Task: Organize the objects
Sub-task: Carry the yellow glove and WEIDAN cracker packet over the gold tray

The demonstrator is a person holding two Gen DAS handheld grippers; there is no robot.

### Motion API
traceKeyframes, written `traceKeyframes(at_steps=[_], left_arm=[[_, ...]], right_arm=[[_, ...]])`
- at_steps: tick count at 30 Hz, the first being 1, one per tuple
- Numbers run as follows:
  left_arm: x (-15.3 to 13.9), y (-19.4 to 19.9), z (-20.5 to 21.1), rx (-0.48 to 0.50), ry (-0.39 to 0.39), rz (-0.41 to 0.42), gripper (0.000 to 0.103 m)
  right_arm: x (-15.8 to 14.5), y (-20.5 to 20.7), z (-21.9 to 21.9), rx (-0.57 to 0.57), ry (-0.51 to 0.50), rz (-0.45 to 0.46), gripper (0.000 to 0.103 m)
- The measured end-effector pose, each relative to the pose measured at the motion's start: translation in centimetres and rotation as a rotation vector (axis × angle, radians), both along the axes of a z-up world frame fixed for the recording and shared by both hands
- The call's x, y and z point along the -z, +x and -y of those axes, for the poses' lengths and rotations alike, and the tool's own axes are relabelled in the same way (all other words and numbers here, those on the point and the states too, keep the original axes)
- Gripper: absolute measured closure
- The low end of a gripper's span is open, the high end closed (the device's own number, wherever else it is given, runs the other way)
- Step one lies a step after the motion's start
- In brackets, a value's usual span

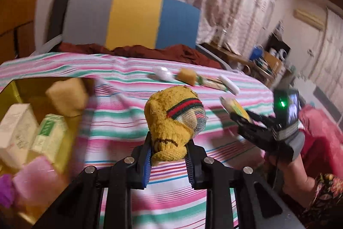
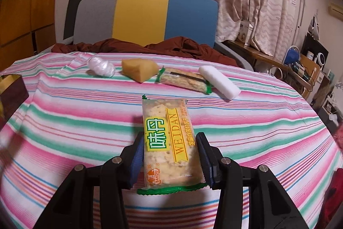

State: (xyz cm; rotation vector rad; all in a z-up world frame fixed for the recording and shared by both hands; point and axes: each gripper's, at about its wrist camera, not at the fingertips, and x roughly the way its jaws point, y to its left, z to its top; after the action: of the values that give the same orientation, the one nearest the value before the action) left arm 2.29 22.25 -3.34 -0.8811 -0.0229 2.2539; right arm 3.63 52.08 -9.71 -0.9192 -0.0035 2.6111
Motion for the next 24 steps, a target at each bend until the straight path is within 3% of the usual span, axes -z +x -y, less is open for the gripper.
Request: traceKeyframes(at_steps=[9,18,24], left_arm=[[-2.3,-6.0,11.5,-0.214,0.112,0.106,0.077],[-1.6,-13.5,19.6,-0.377,0.12,0.237,0.077],[-0.6,-17.1,21.7,-0.402,0.077,0.293,0.077]], right_arm=[[0.0,0.8,3.6,-0.062,-0.04,0.031,0.055],[-2.6,1.3,11.4,-0.186,-0.293,-0.041,0.055],[-5.2,0.3,18.4,-0.34,-0.436,-0.064,0.055]])
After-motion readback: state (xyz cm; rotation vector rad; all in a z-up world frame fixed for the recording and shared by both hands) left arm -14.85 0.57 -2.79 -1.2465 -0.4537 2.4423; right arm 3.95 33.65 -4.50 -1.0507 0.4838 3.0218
